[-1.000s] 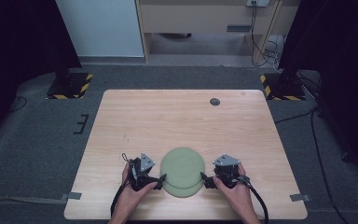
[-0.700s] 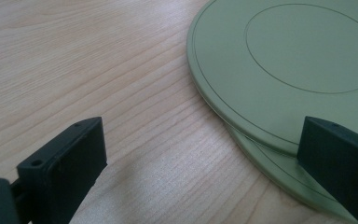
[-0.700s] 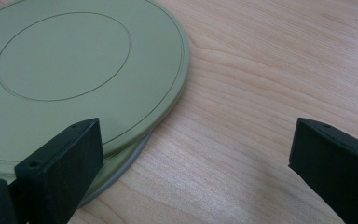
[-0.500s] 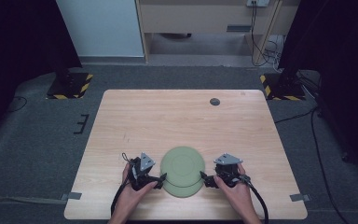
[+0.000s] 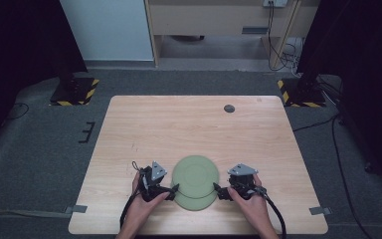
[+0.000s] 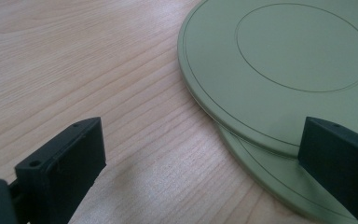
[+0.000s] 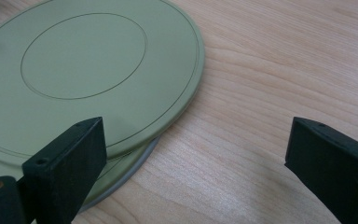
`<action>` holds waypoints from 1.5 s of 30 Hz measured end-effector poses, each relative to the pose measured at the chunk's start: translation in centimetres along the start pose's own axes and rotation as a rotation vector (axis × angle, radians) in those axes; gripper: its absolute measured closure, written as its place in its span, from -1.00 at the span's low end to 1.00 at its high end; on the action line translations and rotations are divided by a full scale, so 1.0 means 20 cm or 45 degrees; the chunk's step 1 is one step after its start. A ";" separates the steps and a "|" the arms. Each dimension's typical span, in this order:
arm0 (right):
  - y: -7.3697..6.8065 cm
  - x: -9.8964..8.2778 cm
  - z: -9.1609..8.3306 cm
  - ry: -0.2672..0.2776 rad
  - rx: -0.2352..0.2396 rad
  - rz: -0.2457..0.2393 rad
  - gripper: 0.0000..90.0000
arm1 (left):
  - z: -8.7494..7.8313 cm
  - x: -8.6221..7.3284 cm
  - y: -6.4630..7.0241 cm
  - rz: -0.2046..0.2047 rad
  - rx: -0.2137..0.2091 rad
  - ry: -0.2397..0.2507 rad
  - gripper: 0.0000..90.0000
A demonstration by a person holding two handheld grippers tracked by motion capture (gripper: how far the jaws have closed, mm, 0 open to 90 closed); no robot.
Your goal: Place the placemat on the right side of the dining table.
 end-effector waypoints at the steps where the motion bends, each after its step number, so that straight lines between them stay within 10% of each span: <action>1: 0.00 0.00 0.00 0.001 -0.002 -0.005 -0.85 | 0.00 0.00 0.00 0.001 -0.001 0.003 -0.99; 18: 0.01 0.00 0.00 -0.014 -0.002 -0.008 -0.84 | 0.00 0.01 0.01 0.004 -0.010 0.007 -0.95; 26: 0.05 0.05 -0.05 -0.078 0.111 0.081 -0.83 | -0.01 0.00 0.03 0.023 -0.020 0.000 -0.95; 45: 0.02 0.27 0.13 -0.266 0.276 -0.008 -0.65 | 0.01 -0.01 0.04 0.005 -0.050 -0.027 -0.97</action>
Point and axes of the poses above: each handheld gripper's, and its own axes: z roughly forward along the jaws, x roughly out of its top, y roughly to its right, the point moved 9 cm from there along z, roughly forward along the jaws, and after that the axes turned 3 degrees about -y, right-handed, at the moved point
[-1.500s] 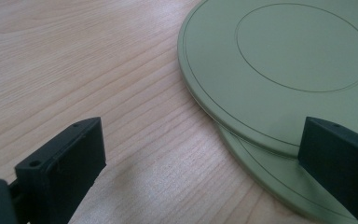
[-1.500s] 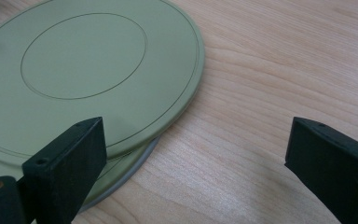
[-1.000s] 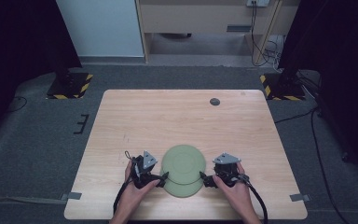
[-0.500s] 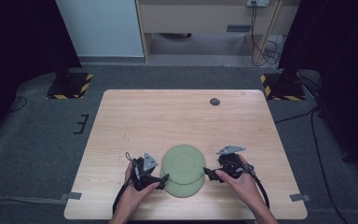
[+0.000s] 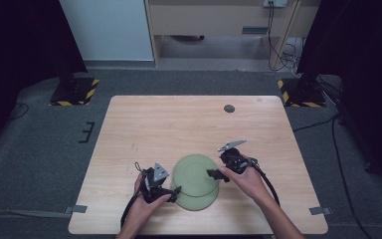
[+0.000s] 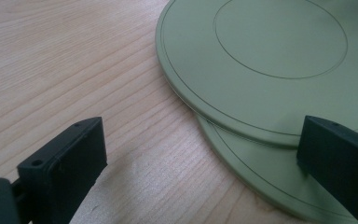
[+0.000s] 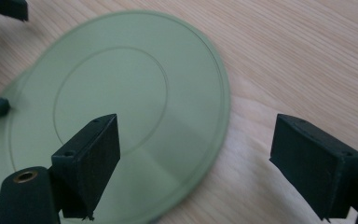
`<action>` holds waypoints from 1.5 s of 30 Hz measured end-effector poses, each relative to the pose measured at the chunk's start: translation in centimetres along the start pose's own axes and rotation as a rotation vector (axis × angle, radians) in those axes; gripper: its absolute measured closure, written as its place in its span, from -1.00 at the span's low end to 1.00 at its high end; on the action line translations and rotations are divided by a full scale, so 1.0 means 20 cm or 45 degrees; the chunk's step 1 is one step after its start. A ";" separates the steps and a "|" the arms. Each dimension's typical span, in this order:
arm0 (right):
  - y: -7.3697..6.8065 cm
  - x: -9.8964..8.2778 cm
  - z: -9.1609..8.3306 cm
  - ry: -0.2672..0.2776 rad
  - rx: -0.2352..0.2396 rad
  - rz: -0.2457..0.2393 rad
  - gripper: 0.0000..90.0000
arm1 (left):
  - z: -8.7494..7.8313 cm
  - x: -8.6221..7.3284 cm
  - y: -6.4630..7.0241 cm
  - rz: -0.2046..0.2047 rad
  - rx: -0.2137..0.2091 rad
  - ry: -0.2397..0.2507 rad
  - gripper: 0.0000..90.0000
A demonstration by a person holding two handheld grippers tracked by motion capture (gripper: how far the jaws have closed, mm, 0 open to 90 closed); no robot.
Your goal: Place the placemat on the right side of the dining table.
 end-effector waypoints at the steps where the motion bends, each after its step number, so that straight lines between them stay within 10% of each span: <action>1: 0.00 0.02 0.02 -0.028 0.013 0.002 -0.59 | 0.00 0.00 0.00 0.005 0.001 -0.003 -0.97; 11: 0.02 0.02 0.12 -0.095 0.053 0.093 -0.58 | 0.00 0.01 0.00 0.016 -0.005 -0.003 -0.97; 28: 0.04 0.07 0.15 -0.093 0.106 0.099 -0.59 | -0.01 0.00 0.02 0.024 0.067 0.027 -0.94; 45: 0.04 0.09 0.17 -0.059 0.110 0.093 -0.58 | -0.02 -0.01 0.04 0.025 0.020 0.014 -0.96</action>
Point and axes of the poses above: each handheld gripper's, and its own axes: z roughly forward along the jaws, x roughly out of its top, y roughly to its right, the point moved 9 cm from there along z, roughly forward along the jaws, and after that the axes turned 3 degrees about -y, right-handed, at the moved point
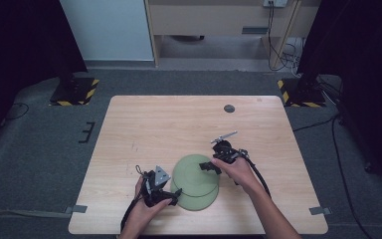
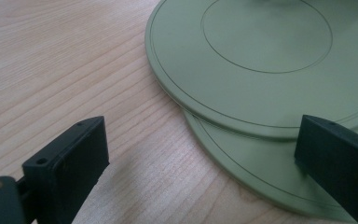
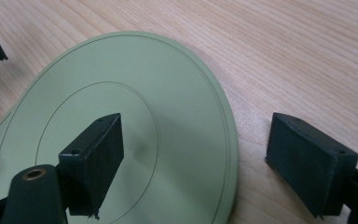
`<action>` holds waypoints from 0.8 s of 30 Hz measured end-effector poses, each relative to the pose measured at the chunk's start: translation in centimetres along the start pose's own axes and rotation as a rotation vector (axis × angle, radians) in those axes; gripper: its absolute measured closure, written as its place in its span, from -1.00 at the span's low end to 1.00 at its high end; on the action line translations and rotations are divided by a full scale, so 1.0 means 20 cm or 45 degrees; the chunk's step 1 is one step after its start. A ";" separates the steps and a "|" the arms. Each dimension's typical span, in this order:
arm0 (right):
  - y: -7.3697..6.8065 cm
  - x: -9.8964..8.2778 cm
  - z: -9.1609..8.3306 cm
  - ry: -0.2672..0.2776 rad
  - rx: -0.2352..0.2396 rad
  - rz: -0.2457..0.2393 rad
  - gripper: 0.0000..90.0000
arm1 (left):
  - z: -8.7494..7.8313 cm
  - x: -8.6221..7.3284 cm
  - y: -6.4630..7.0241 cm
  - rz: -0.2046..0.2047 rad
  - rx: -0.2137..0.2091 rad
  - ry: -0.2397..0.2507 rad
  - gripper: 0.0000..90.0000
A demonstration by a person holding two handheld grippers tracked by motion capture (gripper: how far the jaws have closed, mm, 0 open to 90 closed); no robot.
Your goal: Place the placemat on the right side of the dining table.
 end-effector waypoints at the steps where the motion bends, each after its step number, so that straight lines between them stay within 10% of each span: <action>1: -0.01 0.00 0.00 -0.005 0.005 -0.005 -0.58 | 0.00 0.00 0.00 -0.002 0.002 0.001 -0.96; 24: -0.04 -0.01 -0.01 -0.027 0.058 -0.021 -0.40 | 0.02 0.02 -0.01 -0.008 0.006 0.009 -1.00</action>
Point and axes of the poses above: each handheld gripper's, and its own axes: z roughly forward along the jaws, x roughly out of its top, y roughly to its right, the point moved 9 cm from there along z, roughly forward along the jaws, and after that the axes turned 3 degrees about -y, right-handed, at the moved point
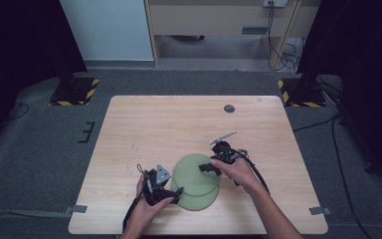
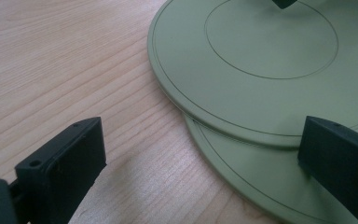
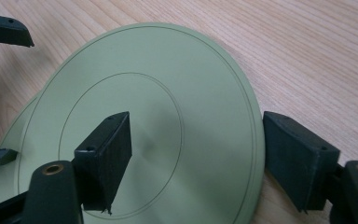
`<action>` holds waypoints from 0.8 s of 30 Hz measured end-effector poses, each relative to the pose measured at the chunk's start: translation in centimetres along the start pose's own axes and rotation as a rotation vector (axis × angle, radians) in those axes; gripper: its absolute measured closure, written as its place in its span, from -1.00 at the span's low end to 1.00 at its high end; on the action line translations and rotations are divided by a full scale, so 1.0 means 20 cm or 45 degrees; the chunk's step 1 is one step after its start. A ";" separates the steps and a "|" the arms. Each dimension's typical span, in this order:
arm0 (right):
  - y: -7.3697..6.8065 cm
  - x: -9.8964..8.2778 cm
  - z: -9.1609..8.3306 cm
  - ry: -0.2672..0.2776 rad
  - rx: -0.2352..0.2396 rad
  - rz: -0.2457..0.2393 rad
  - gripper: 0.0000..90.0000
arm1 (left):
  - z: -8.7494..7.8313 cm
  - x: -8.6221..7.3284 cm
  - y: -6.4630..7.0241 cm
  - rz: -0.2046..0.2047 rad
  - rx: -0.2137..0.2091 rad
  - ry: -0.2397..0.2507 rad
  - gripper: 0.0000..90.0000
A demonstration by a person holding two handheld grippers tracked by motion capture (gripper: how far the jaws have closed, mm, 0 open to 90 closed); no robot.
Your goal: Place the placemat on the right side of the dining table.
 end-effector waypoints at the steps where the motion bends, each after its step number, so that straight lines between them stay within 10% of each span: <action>1: 0.00 0.00 0.00 -0.002 -0.002 0.002 -0.40 | 0.00 0.00 0.00 0.000 0.000 0.000 -1.00; 14: -0.11 0.04 -0.18 0.115 -0.010 -0.040 -0.31 | 0.00 0.00 0.00 -0.001 0.013 -0.002 -1.00; 24: -0.17 0.02 -0.20 0.061 -0.009 -0.145 -0.06 | 0.00 0.00 0.00 0.001 0.011 -0.007 -1.00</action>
Point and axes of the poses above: each handheld gripper's, and its own axes: z roughly forward along the jaws, x roughly out of its top, y roughly to its right, the point moved 9 cm from there along z, roughly forward along the jaws, and after that the axes turned 3 degrees about -y, right-handed, at the moved point
